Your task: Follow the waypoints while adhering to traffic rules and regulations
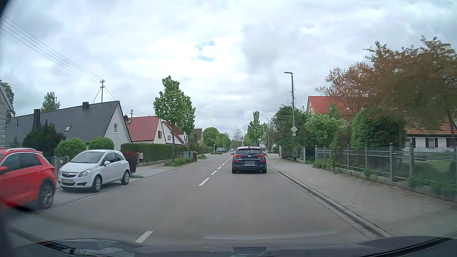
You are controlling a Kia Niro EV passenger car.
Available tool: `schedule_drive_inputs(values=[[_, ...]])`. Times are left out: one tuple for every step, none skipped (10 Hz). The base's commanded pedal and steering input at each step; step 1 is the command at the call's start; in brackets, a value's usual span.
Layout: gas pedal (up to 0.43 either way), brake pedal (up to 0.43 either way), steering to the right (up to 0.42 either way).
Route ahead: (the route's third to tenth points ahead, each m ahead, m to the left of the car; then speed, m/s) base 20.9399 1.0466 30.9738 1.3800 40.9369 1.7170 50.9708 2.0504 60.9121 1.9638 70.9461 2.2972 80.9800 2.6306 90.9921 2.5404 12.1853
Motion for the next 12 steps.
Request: schedule_drive_inputs(values=[[0.15,0.012,-0.002],[0.15,0.012,-0.002],[0.15,0.006,-0.002],[0.15,0.006,-0.002],[0.15,0.006,-0.002],[0.15,0.012,-0.002],[0.15,0.012,-0.002],[0.15,0.012,-0.002],[0.15,0.012,-0.002],[0.15,0.012,-0.002],[0.15,0.006,-0.002],[0.15,0.012,-0.002]])
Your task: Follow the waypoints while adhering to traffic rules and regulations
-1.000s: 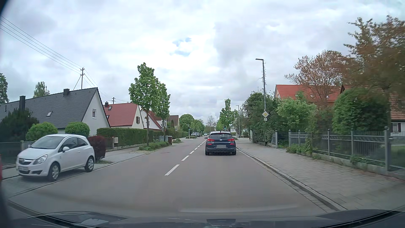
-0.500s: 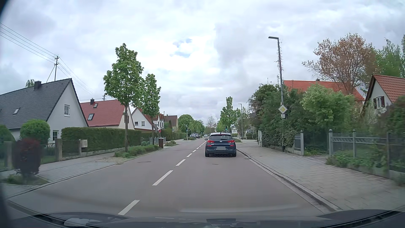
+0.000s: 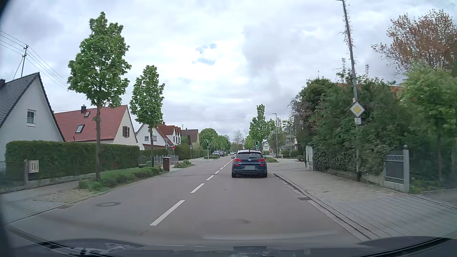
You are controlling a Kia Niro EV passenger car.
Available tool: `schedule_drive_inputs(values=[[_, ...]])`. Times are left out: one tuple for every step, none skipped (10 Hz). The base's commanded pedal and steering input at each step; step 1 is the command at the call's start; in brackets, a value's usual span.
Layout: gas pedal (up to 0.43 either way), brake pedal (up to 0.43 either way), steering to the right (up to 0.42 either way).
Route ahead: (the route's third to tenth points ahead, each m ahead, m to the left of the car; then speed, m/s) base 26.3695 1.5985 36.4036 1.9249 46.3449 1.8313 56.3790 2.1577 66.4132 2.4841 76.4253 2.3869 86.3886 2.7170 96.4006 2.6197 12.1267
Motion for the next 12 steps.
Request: schedule_drive_inputs(values=[[0.15,0.012,-0.002],[0.15,0.012,-0.002],[0.15,0.006,-0.002],[0.15,0.006,-0.002],[0.15,0.012,-0.002],[0.15,0.012,-0.002],[0.15,0.006,-0.003],[0.15,0.012,-0.003],[0.15,0.006,-0.004],[0.15,0.006,-0.004],[0.138,0.012,-0.005],[0.13,0.012,-0.005]])
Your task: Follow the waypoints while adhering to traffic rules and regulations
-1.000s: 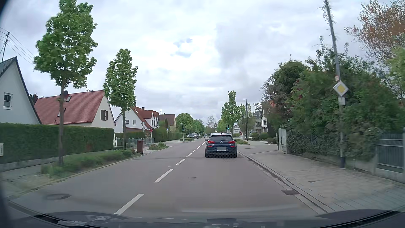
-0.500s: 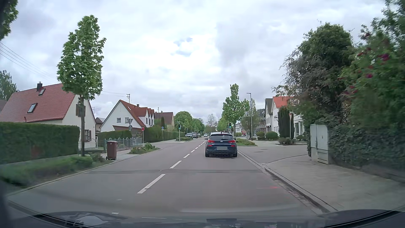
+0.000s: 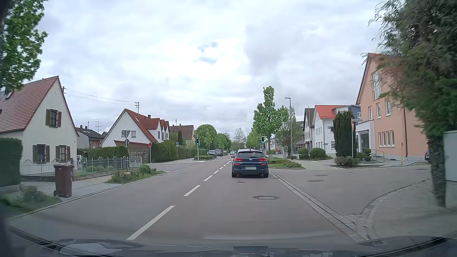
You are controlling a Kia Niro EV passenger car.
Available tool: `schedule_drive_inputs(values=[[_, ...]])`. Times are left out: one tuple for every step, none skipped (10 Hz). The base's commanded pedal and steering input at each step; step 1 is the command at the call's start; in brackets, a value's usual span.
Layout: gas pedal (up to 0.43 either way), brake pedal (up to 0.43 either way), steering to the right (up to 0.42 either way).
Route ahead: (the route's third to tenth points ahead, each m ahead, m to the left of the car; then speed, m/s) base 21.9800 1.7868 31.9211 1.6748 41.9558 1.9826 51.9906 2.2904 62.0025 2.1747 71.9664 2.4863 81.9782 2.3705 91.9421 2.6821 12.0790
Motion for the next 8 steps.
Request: schedule_drive_inputs(values=[[0.13,0.006,-0.005],[0.11,0.012,-0.005],[0.098,0.012,-0.005],[0.098,0.012,-0.006],[0.098,0.012,-0.005],[0.067,0.006,-0.006],[0.0,0.012,-0.006],[0.0,0.012,-0.003]])
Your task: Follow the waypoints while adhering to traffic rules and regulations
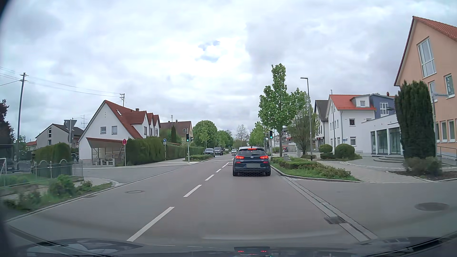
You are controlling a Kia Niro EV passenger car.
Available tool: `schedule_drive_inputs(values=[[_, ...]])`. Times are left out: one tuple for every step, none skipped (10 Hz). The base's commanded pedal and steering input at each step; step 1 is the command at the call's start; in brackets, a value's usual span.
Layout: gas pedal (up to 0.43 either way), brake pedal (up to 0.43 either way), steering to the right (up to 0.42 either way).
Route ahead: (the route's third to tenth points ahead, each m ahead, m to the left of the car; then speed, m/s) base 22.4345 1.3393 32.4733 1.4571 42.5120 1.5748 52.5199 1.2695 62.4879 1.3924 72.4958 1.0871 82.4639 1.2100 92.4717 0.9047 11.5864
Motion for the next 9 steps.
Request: schedule_drive_inputs(values=[[0.0,0.006,-0.003],[0.0,0.012,-0.002],[0.0,0.012,-0.002],[0.0,0.006,-0.002],[0.0,0.006,-0.002],[0.0,0.006,-0.002],[0.0,0.006,-0.001],[0.0,0.006,-0.002],[0.0,0.012,-0.001]])
